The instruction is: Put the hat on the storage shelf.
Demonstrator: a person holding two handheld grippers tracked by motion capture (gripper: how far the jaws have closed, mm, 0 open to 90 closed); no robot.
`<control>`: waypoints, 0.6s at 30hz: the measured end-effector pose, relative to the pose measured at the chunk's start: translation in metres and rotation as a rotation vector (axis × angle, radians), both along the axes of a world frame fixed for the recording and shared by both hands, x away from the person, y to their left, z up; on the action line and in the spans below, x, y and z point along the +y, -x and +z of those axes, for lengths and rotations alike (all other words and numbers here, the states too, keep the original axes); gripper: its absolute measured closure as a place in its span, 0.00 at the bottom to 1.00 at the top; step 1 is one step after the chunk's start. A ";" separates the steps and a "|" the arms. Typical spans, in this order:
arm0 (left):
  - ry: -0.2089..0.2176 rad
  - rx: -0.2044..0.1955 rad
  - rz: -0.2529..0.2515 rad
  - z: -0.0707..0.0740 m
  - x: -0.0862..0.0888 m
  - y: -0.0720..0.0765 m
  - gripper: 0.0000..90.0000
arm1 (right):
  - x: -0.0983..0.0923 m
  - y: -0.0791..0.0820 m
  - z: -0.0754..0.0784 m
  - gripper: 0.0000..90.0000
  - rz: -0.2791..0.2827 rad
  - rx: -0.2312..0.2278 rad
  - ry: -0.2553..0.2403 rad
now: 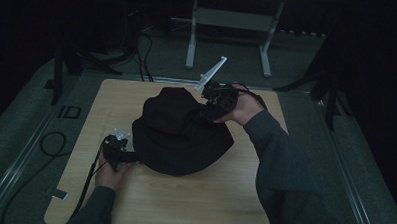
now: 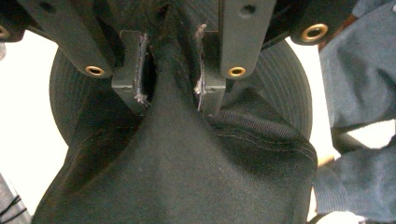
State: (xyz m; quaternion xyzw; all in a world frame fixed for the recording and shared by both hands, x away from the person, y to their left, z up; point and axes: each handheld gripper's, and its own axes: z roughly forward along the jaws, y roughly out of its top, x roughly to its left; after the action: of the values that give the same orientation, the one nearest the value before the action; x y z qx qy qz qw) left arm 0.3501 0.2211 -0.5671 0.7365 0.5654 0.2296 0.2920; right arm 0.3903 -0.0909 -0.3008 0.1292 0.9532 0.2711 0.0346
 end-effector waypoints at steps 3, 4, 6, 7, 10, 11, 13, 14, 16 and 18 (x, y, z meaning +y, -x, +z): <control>0.000 -0.001 0.001 0.000 0.000 0.000 0.02 | 0.003 -0.001 -0.004 0.62 -0.020 0.007 0.024; 0.001 -0.001 0.001 0.000 0.000 0.000 0.02 | 0.003 -0.002 -0.005 0.59 -0.021 0.008 0.032; 0.001 -0.002 0.001 0.000 0.000 0.000 0.02 | 0.002 -0.003 -0.005 0.54 -0.043 0.009 0.030; 0.001 -0.002 0.001 0.000 0.000 0.000 0.02 | 0.001 -0.003 -0.006 0.51 -0.048 0.013 0.029; 0.002 -0.003 0.002 0.000 0.000 0.000 0.02 | 0.000 -0.004 -0.009 0.40 -0.073 0.013 0.054; 0.002 -0.003 0.003 0.000 0.000 0.000 0.02 | 0.000 -0.004 -0.009 0.37 -0.083 0.016 0.053; 0.002 -0.003 0.003 0.000 0.000 0.000 0.02 | -0.002 -0.007 -0.009 0.30 -0.109 0.030 0.042; 0.002 -0.003 0.003 0.000 0.000 0.000 0.02 | -0.003 -0.007 -0.009 0.28 -0.115 0.032 0.044; 0.002 -0.003 0.003 0.000 0.000 0.000 0.02 | -0.004 -0.008 -0.010 0.23 -0.130 0.036 0.055; 0.002 -0.003 0.003 0.000 0.000 0.000 0.02 | -0.006 -0.007 -0.011 0.21 -0.127 0.039 0.053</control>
State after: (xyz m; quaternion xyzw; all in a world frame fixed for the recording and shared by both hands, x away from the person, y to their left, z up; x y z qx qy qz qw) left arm 0.3501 0.2207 -0.5673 0.7349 0.5663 0.2306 0.2935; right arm 0.3974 -0.0973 -0.3117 0.1935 0.9505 0.2403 0.0366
